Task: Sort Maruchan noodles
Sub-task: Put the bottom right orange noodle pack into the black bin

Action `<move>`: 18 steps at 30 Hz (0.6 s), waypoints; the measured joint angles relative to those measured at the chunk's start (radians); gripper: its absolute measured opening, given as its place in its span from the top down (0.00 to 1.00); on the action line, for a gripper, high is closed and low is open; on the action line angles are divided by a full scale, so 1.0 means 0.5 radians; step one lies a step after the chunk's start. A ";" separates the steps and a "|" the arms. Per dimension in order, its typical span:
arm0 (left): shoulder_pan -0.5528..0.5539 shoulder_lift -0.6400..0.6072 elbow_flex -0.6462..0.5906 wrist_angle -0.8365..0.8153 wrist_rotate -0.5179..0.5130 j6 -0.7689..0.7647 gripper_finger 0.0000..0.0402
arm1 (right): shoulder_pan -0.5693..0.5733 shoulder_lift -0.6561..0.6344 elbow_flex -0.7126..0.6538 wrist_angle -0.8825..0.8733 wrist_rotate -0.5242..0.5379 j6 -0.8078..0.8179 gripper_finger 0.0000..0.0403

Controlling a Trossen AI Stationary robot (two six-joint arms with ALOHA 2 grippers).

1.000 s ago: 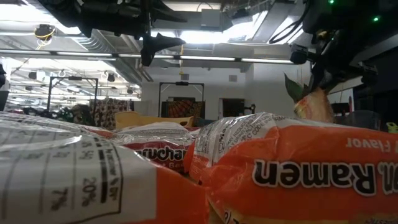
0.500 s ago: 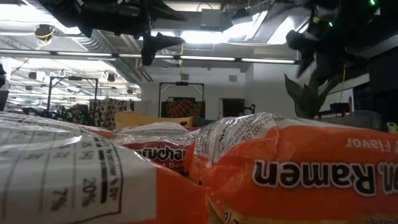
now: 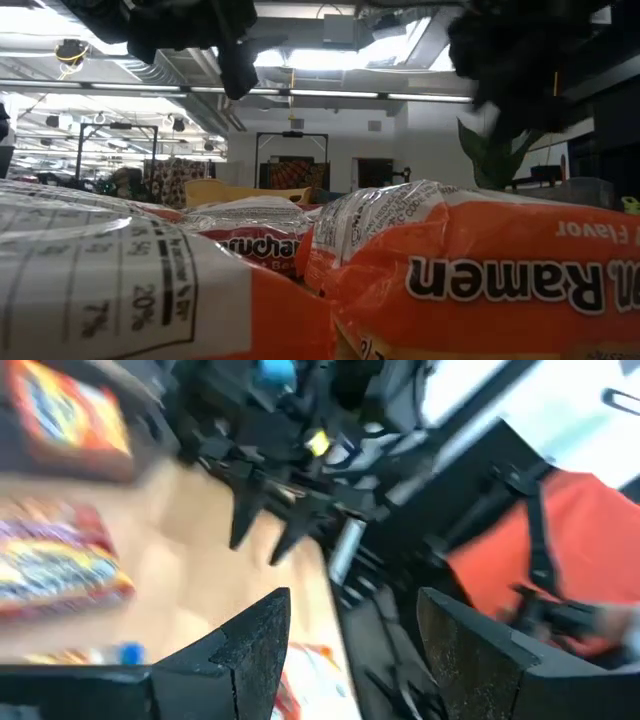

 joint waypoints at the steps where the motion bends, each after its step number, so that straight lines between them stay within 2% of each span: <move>1: -0.008 0.000 0.000 -0.005 0.059 -0.038 0.47 | 0.083 0.051 -0.001 0.021 0.001 0.112 0.49; 4: -0.058 0.000 0.000 -0.047 0.191 -0.119 0.47 | 0.314 0.157 -0.001 0.141 0.059 0.474 0.49; 6: -0.114 0.000 0.000 -0.083 0.226 -0.126 0.47 | 0.455 0.201 0.000 0.243 0.170 0.726 0.49; 9: -0.209 0.000 0.000 -0.111 0.198 -0.114 0.47 | 0.642 0.241 -0.001 0.305 0.444 1.109 0.49; 12: -0.291 -0.001 0.000 -0.123 0.084 -0.110 0.47 | 0.766 0.297 -0.001 0.341 0.646 1.391 0.49; 15: -0.360 -0.001 0.000 -0.133 -0.038 -0.120 0.47 | 0.827 0.394 -0.001 0.474 0.724 1.494 0.49; 18: -0.450 -0.002 0.000 -0.148 -0.147 -0.171 0.47 | 0.855 0.500 -0.001 0.641 0.718 1.478 0.49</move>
